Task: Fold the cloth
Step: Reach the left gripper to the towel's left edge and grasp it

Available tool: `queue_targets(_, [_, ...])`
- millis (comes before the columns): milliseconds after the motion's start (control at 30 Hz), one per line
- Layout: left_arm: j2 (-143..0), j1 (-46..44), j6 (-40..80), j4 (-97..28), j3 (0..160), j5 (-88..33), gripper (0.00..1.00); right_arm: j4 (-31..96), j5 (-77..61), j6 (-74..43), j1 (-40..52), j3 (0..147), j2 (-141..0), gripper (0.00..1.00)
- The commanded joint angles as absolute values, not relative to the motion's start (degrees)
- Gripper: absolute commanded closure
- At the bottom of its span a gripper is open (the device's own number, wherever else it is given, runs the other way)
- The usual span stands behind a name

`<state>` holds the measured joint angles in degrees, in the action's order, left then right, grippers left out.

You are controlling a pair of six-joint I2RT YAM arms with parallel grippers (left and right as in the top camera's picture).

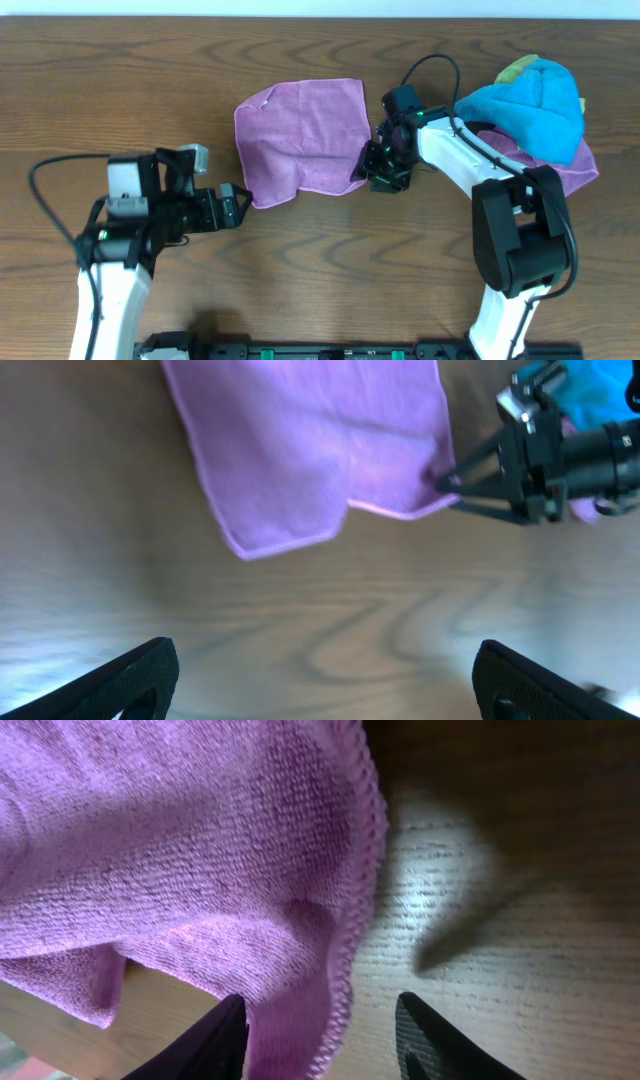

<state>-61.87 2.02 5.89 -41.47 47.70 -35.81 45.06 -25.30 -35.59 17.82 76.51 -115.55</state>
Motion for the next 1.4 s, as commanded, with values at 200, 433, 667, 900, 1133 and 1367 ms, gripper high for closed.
queue_targets(200, [-72.2,1.8,23.2,-41.5,48.6,-41.8,0.05,43.5,-26.0,-36.4,17.3,76.3,-114.8,0.58])
queue_targets(433, [-78.5,1.8,23.4,-41.3,48.6,-41.8,0.05,43.0,-26.0,-36.4,17.4,76.3,-114.8,0.63])
queue_targets(667, [-85.8,1.8,26.0,-38.3,48.6,-41.8,0.05,42.9,-26.0,-36.4,18.5,76.3,-114.8,0.83])
queue_targets(900, [-90.8,1.8,26.0,-35.0,48.6,-41.8,0.05,42.9,-26.0,-36.4,18.8,76.3,-114.8,0.98])
queue_targets(1133, [-94.0,1.8,27.4,-29.6,48.6,-41.6,0.05,42.9,-26.0,-36.4,18.8,76.3,-114.8,0.99])
queue_targets(1367, [-96.7,1.8,28.8,-24.6,48.6,-41.6,0.00,42.9,-27.3,-36.4,18.8,76.3,-114.8,0.99])
